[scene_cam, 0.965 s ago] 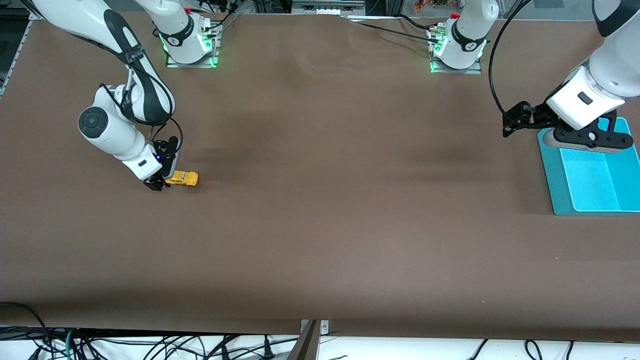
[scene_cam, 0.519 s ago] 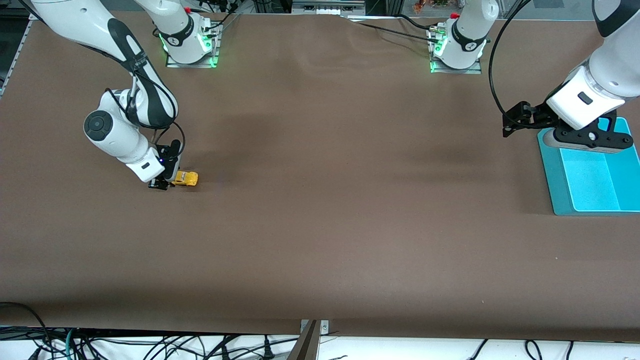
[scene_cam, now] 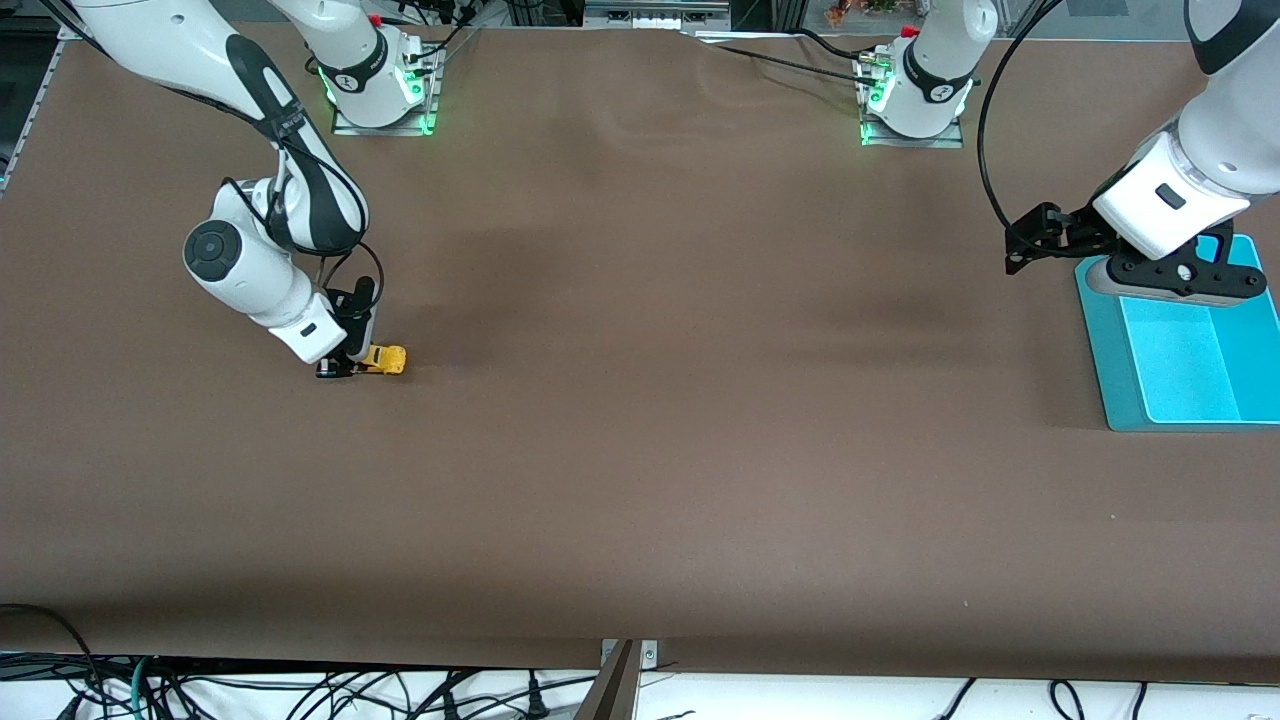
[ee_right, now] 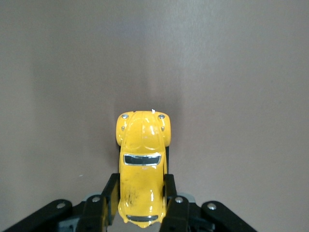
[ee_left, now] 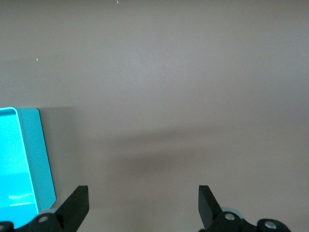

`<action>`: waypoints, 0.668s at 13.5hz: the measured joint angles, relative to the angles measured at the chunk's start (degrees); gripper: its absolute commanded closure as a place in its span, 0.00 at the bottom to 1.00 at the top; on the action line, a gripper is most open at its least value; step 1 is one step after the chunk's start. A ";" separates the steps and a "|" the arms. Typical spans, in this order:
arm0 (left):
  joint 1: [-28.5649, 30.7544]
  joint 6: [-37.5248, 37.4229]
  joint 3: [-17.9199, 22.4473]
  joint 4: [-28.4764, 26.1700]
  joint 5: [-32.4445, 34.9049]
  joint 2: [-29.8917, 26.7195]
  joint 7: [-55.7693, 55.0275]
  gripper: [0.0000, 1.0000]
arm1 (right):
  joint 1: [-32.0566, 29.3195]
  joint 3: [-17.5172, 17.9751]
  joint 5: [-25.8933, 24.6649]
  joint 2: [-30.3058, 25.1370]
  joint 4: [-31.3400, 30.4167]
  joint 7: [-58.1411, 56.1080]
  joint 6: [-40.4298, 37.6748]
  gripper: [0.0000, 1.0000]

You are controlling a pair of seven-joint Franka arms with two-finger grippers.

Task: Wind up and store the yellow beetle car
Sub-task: 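Press the car down and drag it backward with the right gripper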

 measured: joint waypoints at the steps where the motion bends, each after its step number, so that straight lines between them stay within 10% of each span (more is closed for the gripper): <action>1: 0.00 0.00 0.00 0.01 0.00 0.00 0.00 0.00 | 0.00 0.23 0.00 0.00 0.46 -0.89 -0.05 0.90; 9: -0.13 0.00 -0.03 0.63 0.00 0.00 0.00 0.00 | -0.22 0.44 0.00 1.98 2.63 -3.97 -2.30 0.89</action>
